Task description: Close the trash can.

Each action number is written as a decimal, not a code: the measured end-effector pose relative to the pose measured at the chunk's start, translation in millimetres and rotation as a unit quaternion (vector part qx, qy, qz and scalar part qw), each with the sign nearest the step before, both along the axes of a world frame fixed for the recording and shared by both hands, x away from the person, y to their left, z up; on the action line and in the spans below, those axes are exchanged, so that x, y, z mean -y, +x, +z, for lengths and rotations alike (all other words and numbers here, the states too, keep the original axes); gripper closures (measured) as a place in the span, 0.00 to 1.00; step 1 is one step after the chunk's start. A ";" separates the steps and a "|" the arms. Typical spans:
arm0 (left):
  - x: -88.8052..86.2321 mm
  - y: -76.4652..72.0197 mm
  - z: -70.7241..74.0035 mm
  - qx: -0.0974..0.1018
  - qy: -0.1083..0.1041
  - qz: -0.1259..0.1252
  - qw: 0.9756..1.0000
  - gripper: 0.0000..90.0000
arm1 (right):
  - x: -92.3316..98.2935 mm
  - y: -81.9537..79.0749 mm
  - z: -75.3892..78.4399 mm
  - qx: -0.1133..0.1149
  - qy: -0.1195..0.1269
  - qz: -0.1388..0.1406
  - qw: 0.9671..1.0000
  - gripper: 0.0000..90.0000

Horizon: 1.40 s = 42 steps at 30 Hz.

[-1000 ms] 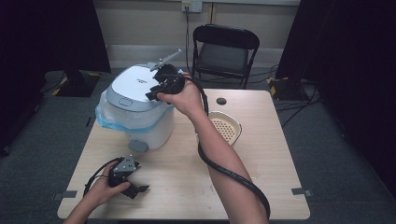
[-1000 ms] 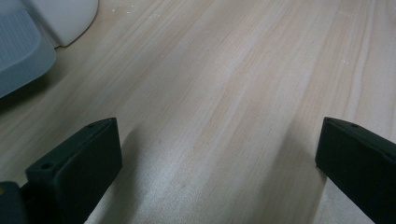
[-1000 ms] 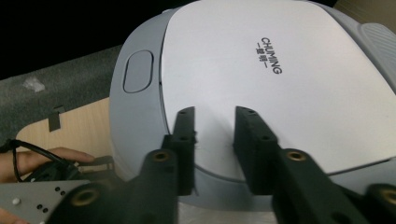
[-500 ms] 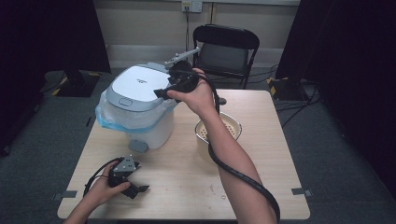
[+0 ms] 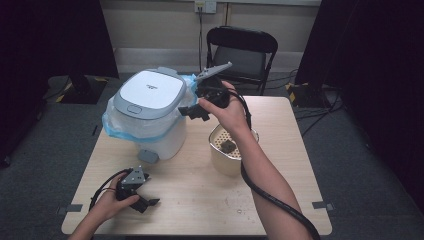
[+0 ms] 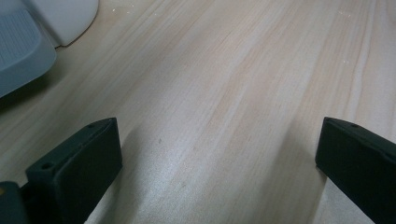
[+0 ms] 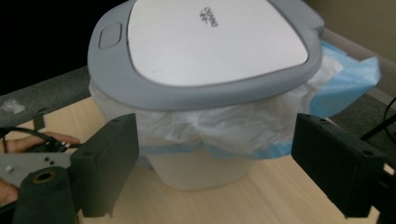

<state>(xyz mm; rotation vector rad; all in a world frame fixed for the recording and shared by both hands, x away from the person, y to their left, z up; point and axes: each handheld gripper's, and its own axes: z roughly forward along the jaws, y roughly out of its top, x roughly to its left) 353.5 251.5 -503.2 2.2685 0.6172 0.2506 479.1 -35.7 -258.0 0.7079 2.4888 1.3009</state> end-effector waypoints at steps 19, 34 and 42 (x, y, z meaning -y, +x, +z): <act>0.1 -0.1 0.0 0.000 0.000 0.001 1.000 0.00 | 74.4 -36.4 -26.2 -0.004 -0.012 -0.021 1.000 0.16; 0.2 -0.1 -0.3 0.001 -0.001 0.001 1.000 0.00 | 123.8 -53.1 -49.2 -0.005 -0.018 -0.047 0.999 0.16; 0.2 -0.1 -0.3 0.001 -0.001 0.002 1.000 0.00 | 143.6 -62.8 -59.6 -0.006 -0.014 -0.057 0.998 0.16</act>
